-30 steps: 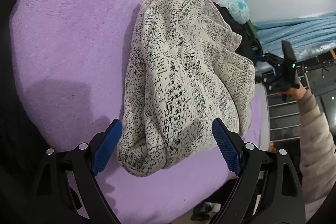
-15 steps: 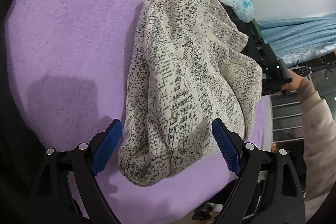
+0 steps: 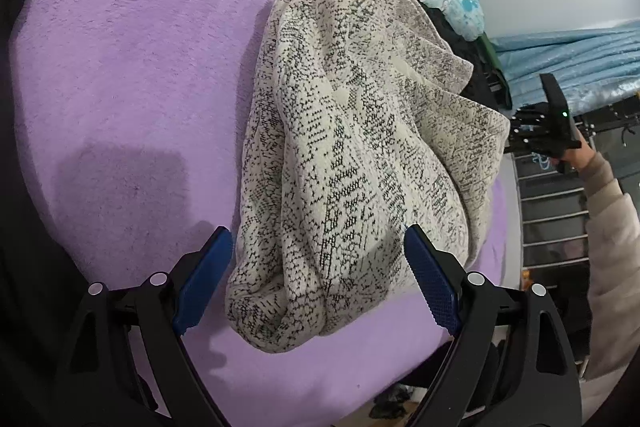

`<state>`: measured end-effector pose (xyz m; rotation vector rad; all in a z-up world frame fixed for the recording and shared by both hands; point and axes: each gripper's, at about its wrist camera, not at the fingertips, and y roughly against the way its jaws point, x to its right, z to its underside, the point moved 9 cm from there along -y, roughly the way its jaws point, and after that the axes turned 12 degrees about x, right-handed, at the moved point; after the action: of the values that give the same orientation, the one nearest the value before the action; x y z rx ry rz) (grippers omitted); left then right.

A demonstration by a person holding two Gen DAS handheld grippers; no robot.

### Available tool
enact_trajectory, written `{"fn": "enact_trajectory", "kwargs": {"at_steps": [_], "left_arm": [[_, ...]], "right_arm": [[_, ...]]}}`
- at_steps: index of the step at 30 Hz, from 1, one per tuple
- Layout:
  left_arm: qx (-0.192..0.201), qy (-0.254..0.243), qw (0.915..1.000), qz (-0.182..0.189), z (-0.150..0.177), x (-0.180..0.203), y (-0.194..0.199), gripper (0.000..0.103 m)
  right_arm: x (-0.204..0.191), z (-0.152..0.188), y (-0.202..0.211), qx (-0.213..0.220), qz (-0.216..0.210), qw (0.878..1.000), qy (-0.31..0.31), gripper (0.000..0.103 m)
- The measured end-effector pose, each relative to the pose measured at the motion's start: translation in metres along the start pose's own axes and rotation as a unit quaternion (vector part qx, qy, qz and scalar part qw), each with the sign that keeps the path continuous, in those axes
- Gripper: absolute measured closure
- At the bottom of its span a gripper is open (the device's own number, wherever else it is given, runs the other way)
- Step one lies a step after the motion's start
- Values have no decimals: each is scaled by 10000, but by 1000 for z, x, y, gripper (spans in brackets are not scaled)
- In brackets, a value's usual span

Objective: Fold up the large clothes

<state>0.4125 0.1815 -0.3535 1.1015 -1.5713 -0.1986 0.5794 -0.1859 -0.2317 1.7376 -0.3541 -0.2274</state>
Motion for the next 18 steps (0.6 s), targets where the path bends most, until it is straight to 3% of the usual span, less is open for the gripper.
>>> {"fn": "enact_trajectory", "kwargs": {"at_steps": [5,13,15,18], "left_arm": [[55,44,10000,-29,-1,-3,4,19],[89,58,9999,-50,0,-7,9,19],[102,58,9999,-57,1,-6,10,19],[100,21,9999,-96,2,-6,12,19]], "right_arm": [[15,15,12,14,341,9994,-30,96],[47,38,28,-29,1339,9898,-494,93],[59,49,18,-122,1373,9866,-877,93],[60,71,-19,-601,1430,9826,-1018,92]]}}
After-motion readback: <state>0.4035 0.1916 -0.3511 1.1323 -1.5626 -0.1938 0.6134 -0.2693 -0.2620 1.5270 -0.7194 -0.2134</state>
